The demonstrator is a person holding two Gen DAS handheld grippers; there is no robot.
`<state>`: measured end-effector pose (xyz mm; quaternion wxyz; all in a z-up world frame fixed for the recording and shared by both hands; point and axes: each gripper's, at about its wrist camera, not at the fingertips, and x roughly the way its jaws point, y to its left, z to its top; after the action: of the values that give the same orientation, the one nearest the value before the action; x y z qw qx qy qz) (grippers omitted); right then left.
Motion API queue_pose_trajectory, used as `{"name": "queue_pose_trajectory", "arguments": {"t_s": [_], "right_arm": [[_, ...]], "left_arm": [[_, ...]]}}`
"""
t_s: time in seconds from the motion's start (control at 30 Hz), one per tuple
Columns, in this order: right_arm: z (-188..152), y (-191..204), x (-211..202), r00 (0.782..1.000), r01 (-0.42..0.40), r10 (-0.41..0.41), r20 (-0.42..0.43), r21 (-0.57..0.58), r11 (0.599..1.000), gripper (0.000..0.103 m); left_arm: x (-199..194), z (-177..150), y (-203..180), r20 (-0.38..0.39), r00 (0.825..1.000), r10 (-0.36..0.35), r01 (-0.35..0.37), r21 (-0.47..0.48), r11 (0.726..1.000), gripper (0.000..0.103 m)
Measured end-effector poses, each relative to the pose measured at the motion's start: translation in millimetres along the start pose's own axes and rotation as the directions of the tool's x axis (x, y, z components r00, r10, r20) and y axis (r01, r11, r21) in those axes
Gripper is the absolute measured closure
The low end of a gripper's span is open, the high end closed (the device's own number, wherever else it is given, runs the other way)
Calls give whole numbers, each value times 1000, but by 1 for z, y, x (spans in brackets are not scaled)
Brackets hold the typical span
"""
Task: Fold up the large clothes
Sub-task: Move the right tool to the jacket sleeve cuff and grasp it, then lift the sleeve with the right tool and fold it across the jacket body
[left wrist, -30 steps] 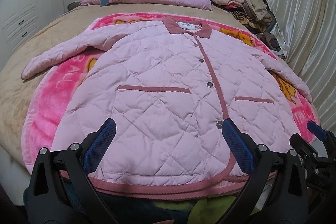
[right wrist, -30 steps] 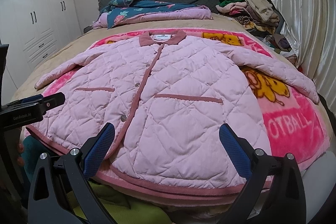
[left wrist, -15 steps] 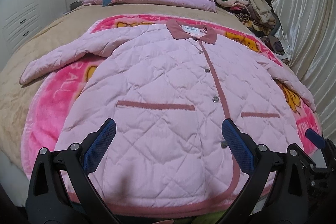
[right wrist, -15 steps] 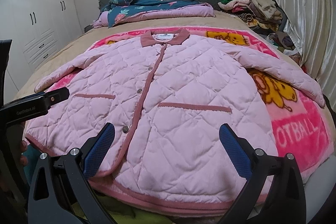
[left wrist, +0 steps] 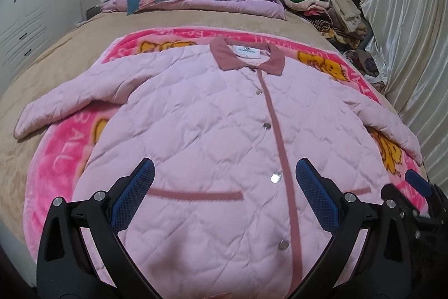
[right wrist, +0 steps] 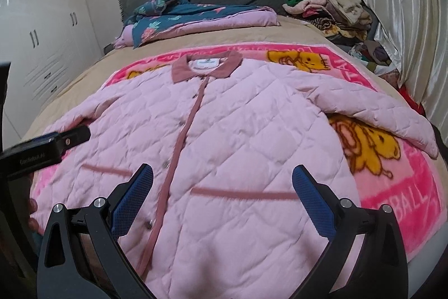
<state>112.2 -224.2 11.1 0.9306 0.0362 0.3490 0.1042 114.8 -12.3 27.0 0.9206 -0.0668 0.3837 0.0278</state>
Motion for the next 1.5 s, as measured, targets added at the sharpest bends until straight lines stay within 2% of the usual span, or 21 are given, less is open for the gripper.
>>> {"name": "queue_pose_trajectory", "arguments": {"t_s": [0.27, 0.47, 0.7, 0.93, 1.17, 1.27, 1.5], "right_arm": [[35, -45, 12, 996, 74, -79, 48, 102, 992, 4], [47, -83, 22, 988, 134, -144, 55, 157, 978, 4], [51, -132, 42, 975, 207, -219, 23, 236, 949, 4], [46, -184, 61, 959, 274, -281, -29, 338, 900, 4], [37, -235, 76, 942, 326, -327, -77, 446, 834, 4], [31, -260, 85, 943, 324, -316, -106, 515, 794, 4], [16, -326, 103, 925, 361, -340, -169, 666, 653, 4]], "left_arm": [[20, 29, -22, 2, 999, -33, 33, 8, 999, 8], [40, 45, -41, -11, 999, -43, 43, 26, 999, 8], [69, 58, -63, -33, 999, -36, 38, 54, 998, 8], [101, 65, -71, -74, 997, -34, 38, 57, 998, 8], [133, 70, -66, -117, 993, -15, 17, 22, 1000, 8], [143, 72, -66, -125, 992, -11, 14, 22, 1000, 8], [166, 77, -61, -138, 990, 24, -20, 32, 999, 8]]}}
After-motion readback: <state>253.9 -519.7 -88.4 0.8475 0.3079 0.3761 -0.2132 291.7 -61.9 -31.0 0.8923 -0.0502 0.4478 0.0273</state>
